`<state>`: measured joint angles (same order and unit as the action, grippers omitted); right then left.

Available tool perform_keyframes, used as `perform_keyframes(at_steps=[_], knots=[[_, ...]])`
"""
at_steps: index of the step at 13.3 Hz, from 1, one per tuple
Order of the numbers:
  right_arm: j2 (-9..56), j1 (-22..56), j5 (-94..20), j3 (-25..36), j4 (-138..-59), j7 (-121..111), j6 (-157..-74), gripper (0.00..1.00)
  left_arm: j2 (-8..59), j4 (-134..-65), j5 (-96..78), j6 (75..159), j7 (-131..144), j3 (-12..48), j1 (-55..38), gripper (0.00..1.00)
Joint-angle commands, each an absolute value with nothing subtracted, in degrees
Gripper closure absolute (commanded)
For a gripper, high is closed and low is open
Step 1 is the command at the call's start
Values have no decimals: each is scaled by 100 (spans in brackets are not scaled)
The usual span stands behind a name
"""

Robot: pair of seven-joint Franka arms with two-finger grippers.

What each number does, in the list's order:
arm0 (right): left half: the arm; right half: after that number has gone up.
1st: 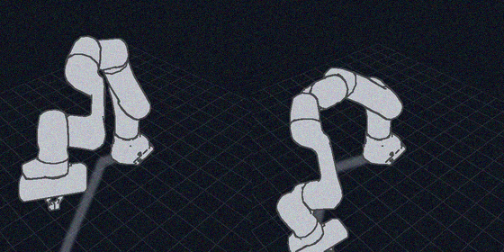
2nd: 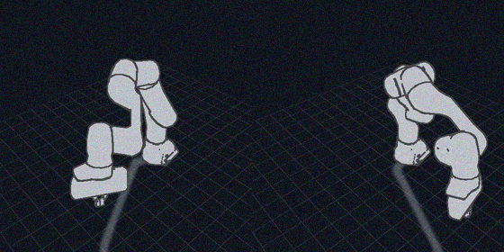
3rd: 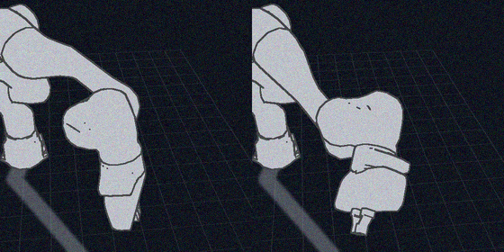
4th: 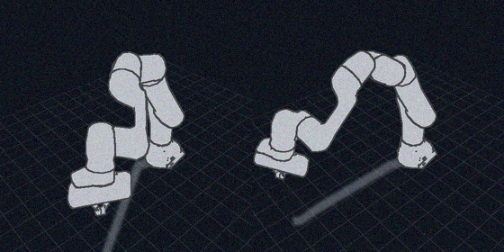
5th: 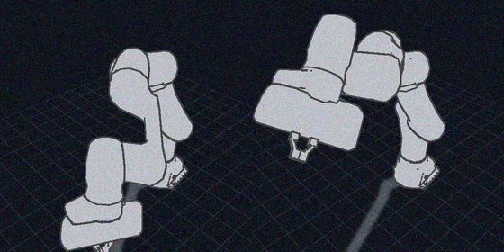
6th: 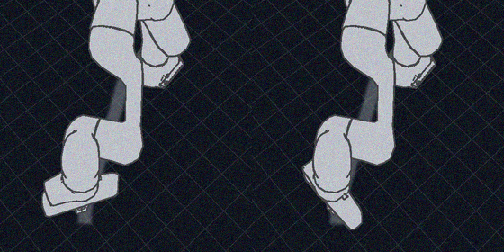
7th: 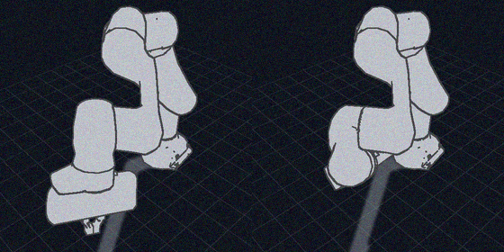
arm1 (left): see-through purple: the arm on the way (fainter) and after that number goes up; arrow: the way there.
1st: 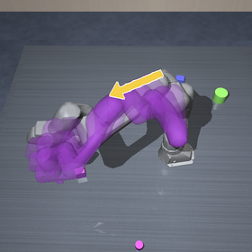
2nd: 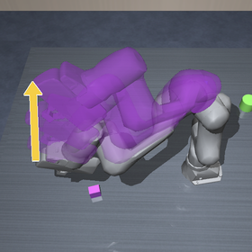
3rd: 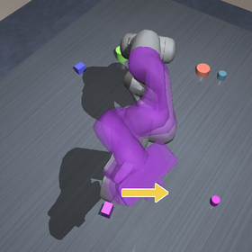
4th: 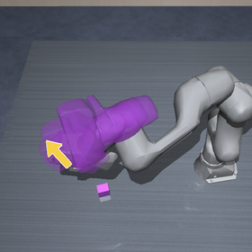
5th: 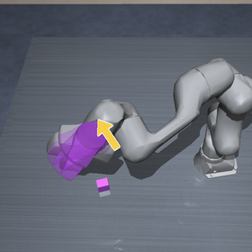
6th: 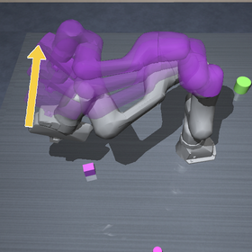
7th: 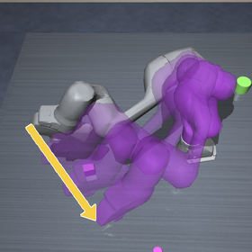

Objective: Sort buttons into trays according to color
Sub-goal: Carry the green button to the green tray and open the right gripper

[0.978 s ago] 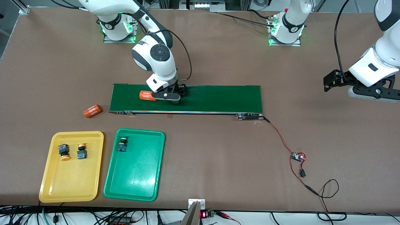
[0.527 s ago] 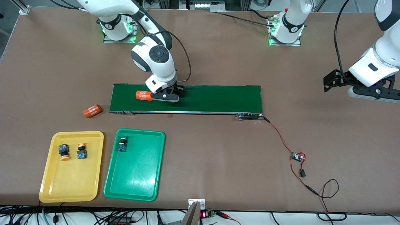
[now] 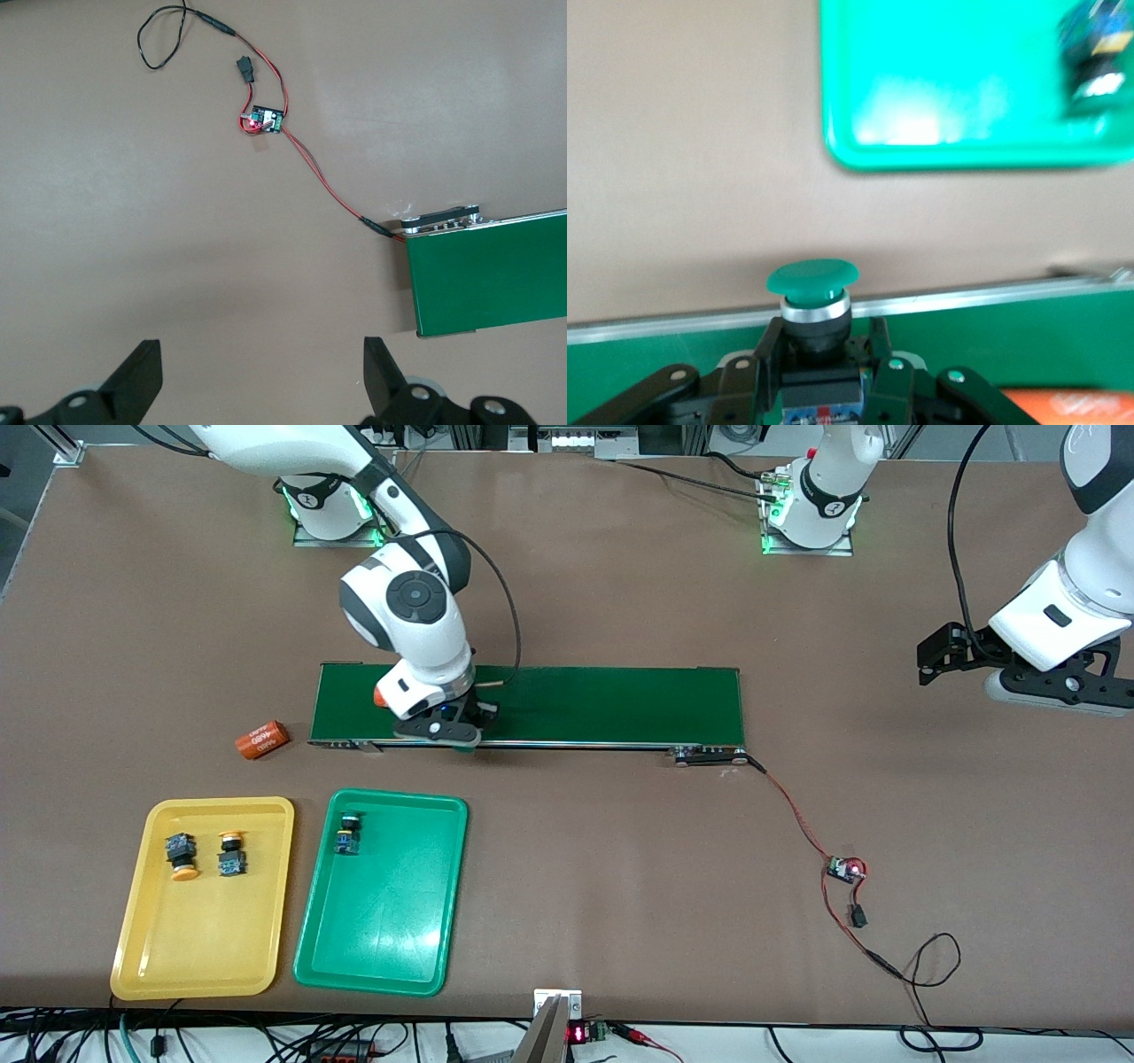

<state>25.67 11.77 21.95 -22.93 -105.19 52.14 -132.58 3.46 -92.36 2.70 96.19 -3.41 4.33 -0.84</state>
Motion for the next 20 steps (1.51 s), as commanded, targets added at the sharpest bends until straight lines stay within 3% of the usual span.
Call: perform_keyframes(at_steps=[1, 6, 9, 13, 16, 18, 20], knots=[[2671, 959, 2224, -1936, -9950, 4258, -12999, 96, 404, -9097, 360, 9527, -290, 448, -79, 0], [3558, 809, 2232, -1073, -9238, 2893, -13594, 96, 396, -9097, 360, 9519, -281, 475, -79, 0], [4032, 791, 2276, -1011, -9054, 2918, -14263, 96, 396, -9088, 360, 9519, -281, 492, -79, 0], [4368, 835, 2285, -958, -8789, 2997, -14361, 92, 387, -9097, 360, 9519, -281, 501, -79, 0], [4535, 835, 2285, -861, -8789, 3006, -14686, 24, 395, -9097, 360, 9510, -281, 484, -70, 0], [4535, 809, 2276, -861, -8789, 3006, -14704, 4, 396, -9114, 360, 9501, -281, 483, -70, 0], [4483, 817, 2259, -861, -8798, 2962, -14695, 0, 396, -9114, 360, 9501, -281, 475, -70, 0]])
